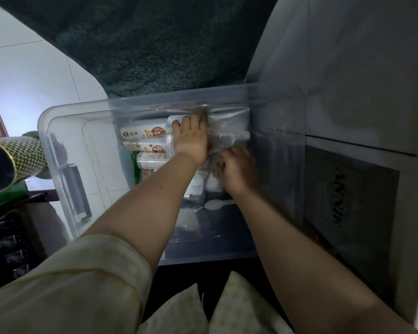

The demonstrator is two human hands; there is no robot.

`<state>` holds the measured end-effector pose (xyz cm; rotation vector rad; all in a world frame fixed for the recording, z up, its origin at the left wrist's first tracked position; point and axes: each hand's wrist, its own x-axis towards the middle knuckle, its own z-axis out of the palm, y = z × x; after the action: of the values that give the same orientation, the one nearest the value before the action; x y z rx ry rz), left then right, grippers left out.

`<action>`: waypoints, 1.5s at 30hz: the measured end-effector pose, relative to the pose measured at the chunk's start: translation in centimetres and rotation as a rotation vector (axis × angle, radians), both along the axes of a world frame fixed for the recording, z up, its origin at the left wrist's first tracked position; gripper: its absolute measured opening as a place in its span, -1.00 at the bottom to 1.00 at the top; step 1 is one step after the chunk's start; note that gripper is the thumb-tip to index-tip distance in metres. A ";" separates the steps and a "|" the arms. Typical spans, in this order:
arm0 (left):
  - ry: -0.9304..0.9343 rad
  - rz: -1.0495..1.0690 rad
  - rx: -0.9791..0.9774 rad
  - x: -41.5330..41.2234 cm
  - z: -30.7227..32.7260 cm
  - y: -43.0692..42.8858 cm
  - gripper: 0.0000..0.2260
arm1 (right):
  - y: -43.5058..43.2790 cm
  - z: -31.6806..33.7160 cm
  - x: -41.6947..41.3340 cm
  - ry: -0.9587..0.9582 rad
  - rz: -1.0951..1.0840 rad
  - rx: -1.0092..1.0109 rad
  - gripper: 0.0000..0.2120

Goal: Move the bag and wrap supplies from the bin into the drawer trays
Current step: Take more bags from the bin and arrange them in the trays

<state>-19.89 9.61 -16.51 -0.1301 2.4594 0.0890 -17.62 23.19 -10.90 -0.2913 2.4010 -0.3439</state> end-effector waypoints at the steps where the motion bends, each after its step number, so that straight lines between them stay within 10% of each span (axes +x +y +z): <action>1: -0.017 0.006 -0.005 0.1 0.0 0.3 -0.30 | 0.1 0.0 0.1 0.006 -0.007 -0.008 -0.73; 21: 0.114 -0.062 0.162 3.3 1.6 0.6 -0.61 | 0.0 1.7 -1.3 0.018 -0.100 -0.044 -0.77; 32: 0.408 -0.050 0.220 4.5 13.2 -3.4 -0.72 | -0.1 12.6 -0.7 0.315 0.028 -0.321 -0.73; 45: 0.631 -0.225 0.245 10.2 29.8 -6.5 -0.78 | -3.0 28.3 10.3 0.771 0.018 -0.199 -0.79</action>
<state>-9.73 3.09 13.33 0.3311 3.0395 0.3809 -7.36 20.18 17.44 -0.6268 3.1164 -0.5367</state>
